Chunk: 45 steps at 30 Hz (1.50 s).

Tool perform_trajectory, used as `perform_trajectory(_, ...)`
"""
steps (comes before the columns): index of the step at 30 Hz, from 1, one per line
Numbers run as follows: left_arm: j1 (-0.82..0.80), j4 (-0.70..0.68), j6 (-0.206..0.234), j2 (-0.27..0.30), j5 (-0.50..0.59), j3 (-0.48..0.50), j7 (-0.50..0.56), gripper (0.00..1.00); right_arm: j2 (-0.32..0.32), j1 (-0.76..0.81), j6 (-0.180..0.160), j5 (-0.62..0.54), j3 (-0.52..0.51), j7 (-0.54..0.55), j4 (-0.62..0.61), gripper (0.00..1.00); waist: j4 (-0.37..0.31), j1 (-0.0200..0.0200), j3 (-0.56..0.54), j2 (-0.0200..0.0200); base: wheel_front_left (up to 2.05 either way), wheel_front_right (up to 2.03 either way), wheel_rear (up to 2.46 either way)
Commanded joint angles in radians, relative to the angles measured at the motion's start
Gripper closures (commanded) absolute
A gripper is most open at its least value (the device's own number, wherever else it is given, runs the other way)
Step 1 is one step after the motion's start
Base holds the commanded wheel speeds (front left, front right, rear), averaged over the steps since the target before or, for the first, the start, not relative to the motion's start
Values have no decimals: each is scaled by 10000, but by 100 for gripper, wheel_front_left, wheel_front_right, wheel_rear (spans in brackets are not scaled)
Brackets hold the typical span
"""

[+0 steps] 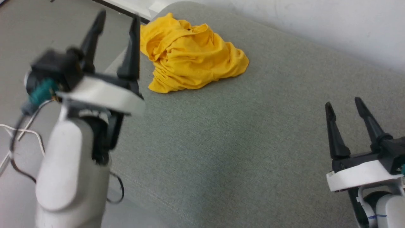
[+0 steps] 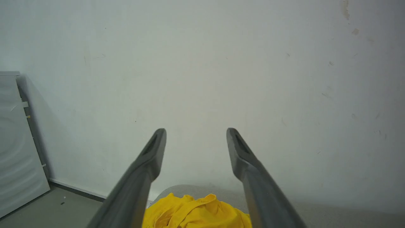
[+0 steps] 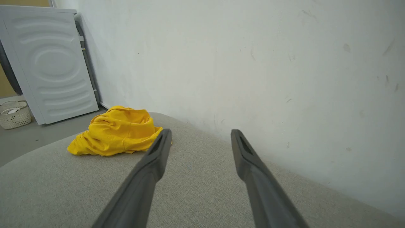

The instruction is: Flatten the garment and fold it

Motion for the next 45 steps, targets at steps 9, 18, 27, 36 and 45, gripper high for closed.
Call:
perform_trajectory(9, -2828, 2231, -657, 773, -1024, 286, 2238, 0, -681, -404, -11, 287, 379, 1143, -1778, 0, -953, -1, 1797, 0, 0, 0, 0)
perform_trajectory(18, -3911, 3826, -857, 1252, -1850, 355, 4180, 0, -1162, -697, -11, 360, 397, 1978, -3111, 0, -1610, -1, 2868, 0, 0, 0, 0)
perform_trajectory(27, -3813, 4828, -337, 1477, -2083, 467, 5385, 0, -1364, -745, -11, 531, 193, 2305, -3547, 0, -2277, -1, 3677, 0, 0, 0, 0)
perform_trajectory(36, -3775, 6016, 245, 1633, -1809, 469, 5416, 0, -1540, -770, -11, 658, -53, 2381, -3845, 0, -2607, -1, 4262, 0, 0, 0, 0)
perform_trajectory(45, -4002, 6680, 192, 1808, -1731, 413, 4999, 100, -1491, -953, -11, 742, 15, 2325, -3728, 0, -2682, -1, 4267, 0, 0, 0, 0)
